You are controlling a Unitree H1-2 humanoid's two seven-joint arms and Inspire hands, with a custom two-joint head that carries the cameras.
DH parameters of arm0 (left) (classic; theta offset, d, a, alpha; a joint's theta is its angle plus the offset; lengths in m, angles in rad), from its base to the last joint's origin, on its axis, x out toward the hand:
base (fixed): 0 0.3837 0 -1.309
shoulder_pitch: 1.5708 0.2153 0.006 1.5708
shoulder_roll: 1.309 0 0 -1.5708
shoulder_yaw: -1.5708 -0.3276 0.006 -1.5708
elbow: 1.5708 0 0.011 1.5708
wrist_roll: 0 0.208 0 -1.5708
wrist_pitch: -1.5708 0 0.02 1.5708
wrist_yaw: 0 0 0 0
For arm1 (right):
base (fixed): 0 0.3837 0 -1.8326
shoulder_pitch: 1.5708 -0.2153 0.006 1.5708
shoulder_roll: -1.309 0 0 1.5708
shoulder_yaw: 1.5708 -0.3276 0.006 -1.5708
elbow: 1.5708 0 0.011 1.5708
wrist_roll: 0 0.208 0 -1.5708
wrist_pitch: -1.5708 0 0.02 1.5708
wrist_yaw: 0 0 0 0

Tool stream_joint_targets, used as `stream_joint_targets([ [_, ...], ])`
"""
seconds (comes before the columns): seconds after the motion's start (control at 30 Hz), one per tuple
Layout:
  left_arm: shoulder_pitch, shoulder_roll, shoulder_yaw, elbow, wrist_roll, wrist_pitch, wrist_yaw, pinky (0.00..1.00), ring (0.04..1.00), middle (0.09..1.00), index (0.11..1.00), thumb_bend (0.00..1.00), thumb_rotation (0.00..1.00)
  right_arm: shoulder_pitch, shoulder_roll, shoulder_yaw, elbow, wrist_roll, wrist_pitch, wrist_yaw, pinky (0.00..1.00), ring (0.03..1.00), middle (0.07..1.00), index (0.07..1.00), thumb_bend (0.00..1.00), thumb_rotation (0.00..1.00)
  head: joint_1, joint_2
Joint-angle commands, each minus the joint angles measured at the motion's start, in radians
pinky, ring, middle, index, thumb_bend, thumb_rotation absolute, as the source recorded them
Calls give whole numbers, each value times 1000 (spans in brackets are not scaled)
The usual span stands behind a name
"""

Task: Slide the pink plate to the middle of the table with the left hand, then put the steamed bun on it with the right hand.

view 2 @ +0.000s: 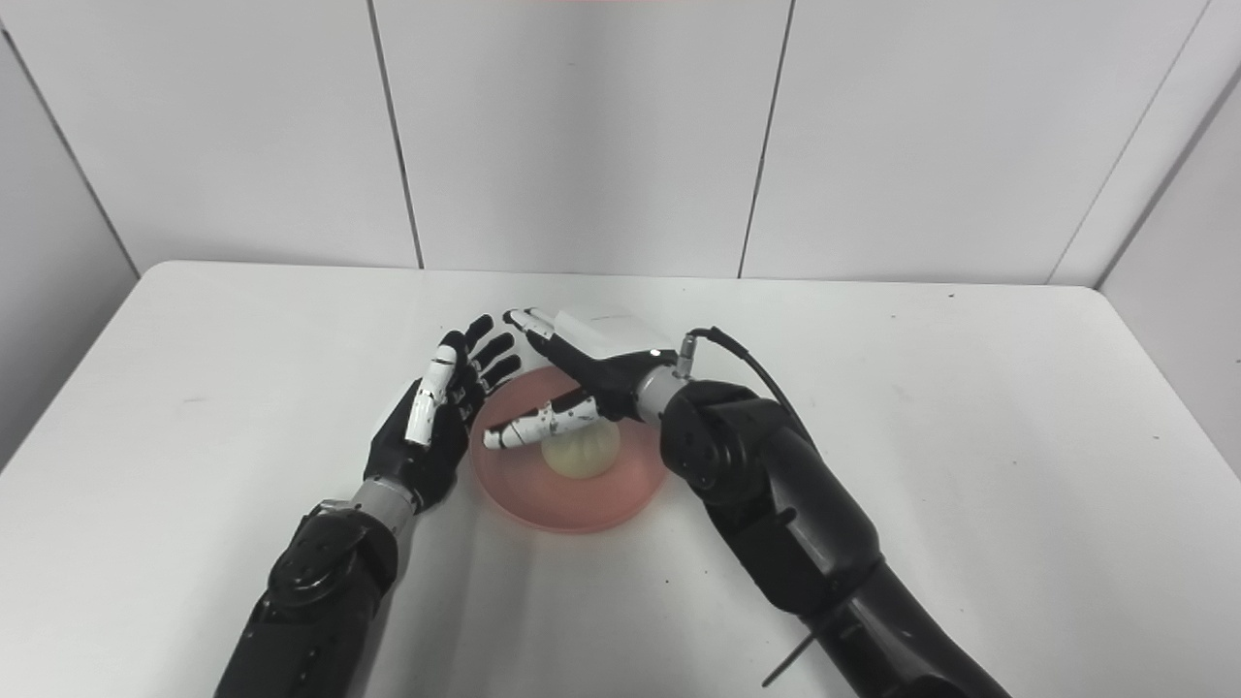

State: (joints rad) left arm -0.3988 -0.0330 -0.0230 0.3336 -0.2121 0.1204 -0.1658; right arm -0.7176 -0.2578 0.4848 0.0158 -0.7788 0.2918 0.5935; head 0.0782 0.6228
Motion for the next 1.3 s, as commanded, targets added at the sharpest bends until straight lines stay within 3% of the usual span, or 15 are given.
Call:
stream_joint_targets([
  [0.0,48,3,3,64,6,84,9,933,934,951,967,415,1000,-62,-11,-25,-52,1,22,16,614,856,1000,1000,896,982,1,-1],
  [0.13,52,2,4,54,7,91,13,935,936,951,965,412,1000,-62,-18,-53,-86,23,2,12,633,852,987,1000,900,993,1,-1],
  [0.23,51,5,9,59,0,88,6,942,941,955,967,412,1000,-39,-14,-95,-91,67,-51,-52,630,842,970,1000,859,997,-18,-9],
  [0.33,51,15,10,65,-1,76,-6,946,950,963,969,415,1000,-1,-5,-151,-83,134,-109,-135,662,865,979,1000,844,1000,-40,-16],
  [0.43,55,23,13,64,6,68,-9,942,946,961,964,416,1000,64,-1,-215,-56,166,-181,-270,779,933,998,1000,809,1000,-50,-21],
  [0.57,69,35,10,43,20,68,-5,927,933,949,957,424,1000,135,23,-281,-18,198,-217,-402,811,949,1000,1000,835,1000,-59,-27],
  [0.8,100,42,14,-9,31,62,13,931,937,949,962,415,1000,248,113,-437,68,426,-319,-567,971,998,1000,1000,782,1000,-58,-37],
  [0.97,133,36,23,-61,44,43,34,952,948,957,970,412,1000,268,144,-488,183,562,-463,-604,978,1000,1000,1000,548,1000,-58,-46],
  [1.03,145,36,25,-74,54,28,44,957,951,959,971,408,1000,276,157,-496,194,605,-459,-599,977,1000,1000,1000,455,1000,-57,-49],
  [1.27,184,26,38,-94,73,-52,59,987,976,984,989,399,1000,322,174,-490,189,716,-454,-556,993,1000,1000,1000,295,1000,-52,-70],
])
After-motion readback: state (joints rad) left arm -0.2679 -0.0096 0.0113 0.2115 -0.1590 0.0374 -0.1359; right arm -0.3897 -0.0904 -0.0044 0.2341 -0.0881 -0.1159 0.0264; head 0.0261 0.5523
